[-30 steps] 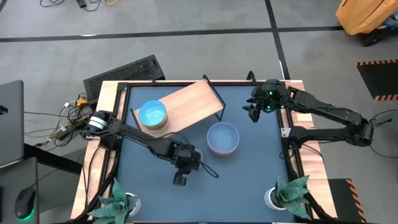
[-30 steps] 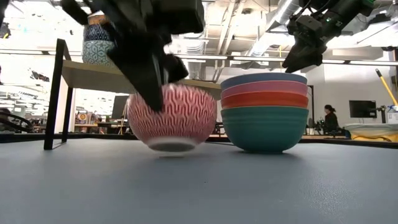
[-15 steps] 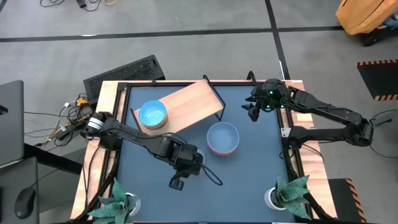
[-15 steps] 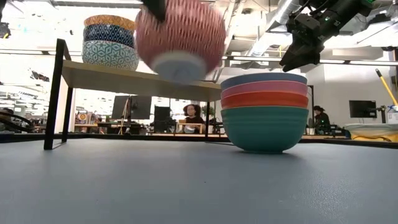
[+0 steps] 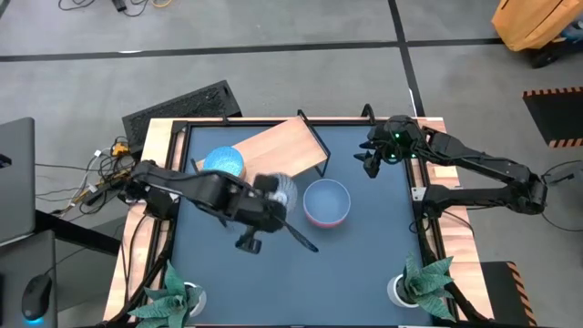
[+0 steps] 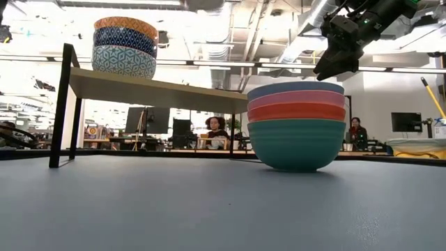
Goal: Place and stack bowls onto a shelf
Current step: Stack the small dark blue bowl on top of the small blue bowl on the shelf
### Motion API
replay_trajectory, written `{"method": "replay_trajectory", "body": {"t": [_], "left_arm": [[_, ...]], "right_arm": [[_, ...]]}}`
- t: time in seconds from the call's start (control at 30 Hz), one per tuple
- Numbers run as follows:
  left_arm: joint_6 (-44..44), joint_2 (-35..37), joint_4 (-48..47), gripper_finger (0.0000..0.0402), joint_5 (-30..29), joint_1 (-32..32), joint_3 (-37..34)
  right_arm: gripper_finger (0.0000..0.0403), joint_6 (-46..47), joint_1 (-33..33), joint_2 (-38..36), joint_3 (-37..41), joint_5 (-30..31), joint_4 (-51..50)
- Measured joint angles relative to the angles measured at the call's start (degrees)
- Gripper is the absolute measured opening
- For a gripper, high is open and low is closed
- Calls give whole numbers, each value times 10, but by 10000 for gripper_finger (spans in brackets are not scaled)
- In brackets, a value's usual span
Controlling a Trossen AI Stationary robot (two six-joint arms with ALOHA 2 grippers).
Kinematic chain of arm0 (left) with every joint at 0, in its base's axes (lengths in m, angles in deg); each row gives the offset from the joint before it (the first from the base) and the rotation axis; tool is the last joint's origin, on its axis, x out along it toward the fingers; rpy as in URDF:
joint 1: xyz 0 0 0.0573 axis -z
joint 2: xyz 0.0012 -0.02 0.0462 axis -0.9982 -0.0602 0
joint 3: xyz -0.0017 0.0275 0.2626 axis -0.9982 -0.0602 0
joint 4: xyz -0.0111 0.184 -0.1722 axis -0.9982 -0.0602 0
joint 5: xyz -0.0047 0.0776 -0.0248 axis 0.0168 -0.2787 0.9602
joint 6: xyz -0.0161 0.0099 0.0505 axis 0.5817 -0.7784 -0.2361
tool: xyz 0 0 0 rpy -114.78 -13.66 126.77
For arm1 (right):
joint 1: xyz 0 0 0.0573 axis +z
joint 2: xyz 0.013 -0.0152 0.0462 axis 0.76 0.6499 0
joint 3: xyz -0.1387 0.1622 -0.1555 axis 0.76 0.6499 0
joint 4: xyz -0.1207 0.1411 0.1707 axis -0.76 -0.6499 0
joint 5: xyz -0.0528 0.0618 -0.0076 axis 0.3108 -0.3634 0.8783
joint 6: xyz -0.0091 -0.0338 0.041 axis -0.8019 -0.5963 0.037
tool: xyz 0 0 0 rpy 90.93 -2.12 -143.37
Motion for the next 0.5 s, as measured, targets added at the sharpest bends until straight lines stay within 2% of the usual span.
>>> {"method": "replay_trajectory", "body": {"t": [0.17,0.23,0.33,0.5], "left_arm": [[52,1,-92,2,-122,-4,97],[81,16,-100,2,-147,-14,99],[113,66,-97,2,-150,-31,63],[214,211,-87,2,-205,-42,-89]], "right_arm": [[230,0,0,0,0,0,0],[230,0,0,0,0,0,0],[230,0,0,0,0,1,1],[230,9,-1,0,0,1,2]]}}
